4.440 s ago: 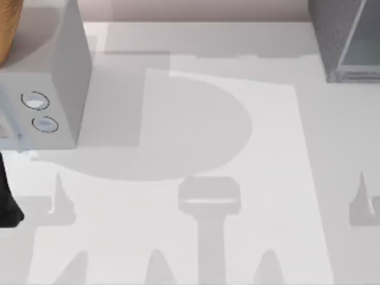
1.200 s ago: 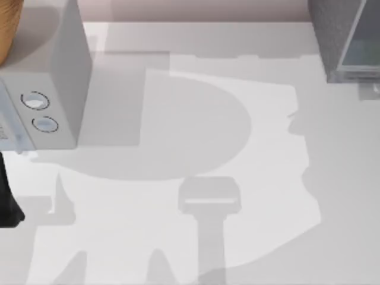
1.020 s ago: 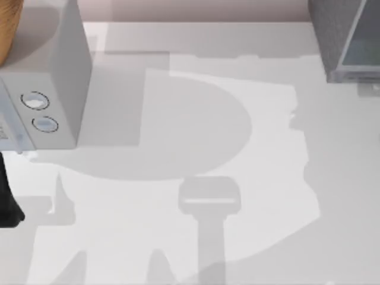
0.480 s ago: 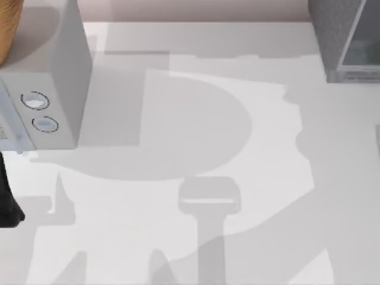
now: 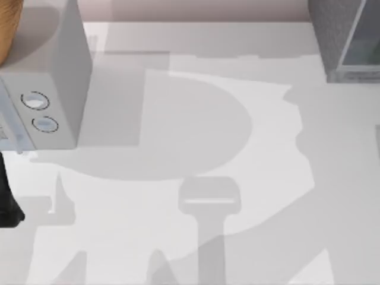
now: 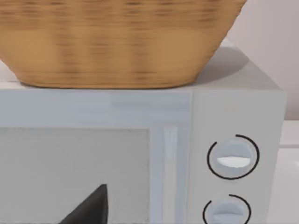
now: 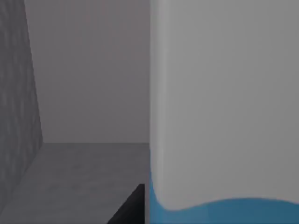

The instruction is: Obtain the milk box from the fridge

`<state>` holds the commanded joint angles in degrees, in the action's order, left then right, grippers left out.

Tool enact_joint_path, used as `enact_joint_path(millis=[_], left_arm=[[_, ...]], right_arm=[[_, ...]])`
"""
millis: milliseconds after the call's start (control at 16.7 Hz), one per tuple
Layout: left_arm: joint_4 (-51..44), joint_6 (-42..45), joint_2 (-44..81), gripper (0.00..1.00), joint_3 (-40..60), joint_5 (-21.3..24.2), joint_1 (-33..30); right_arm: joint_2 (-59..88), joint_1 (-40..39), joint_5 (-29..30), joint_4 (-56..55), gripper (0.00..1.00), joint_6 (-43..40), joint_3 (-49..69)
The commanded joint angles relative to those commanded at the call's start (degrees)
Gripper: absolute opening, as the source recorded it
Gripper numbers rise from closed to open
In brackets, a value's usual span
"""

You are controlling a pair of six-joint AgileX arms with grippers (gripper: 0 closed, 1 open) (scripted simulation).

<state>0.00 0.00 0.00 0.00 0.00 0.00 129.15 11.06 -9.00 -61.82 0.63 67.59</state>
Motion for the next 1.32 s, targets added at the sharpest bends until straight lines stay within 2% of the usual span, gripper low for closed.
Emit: enact_joint_path(millis=[420, 1020, 1320], left_arm=[[0.0, 0.0, 0.0, 1.00, 0.0, 0.0, 0.0], [0.0, 0.0, 0.0, 1.00, 0.0, 0.0, 0.0], [0.0, 0.0, 0.0, 1.00, 0.0, 0.0, 0.0]], right_arm=[[0.0, 0.0, 0.0, 0.0, 0.02, 0.0, 0.0], [-0.3, 0.2, 0.0, 0.2, 0.00, 0.1, 0.0], [-4.4, 0.2, -0.1, 5.1, 0.00, 0.1, 0.9]])
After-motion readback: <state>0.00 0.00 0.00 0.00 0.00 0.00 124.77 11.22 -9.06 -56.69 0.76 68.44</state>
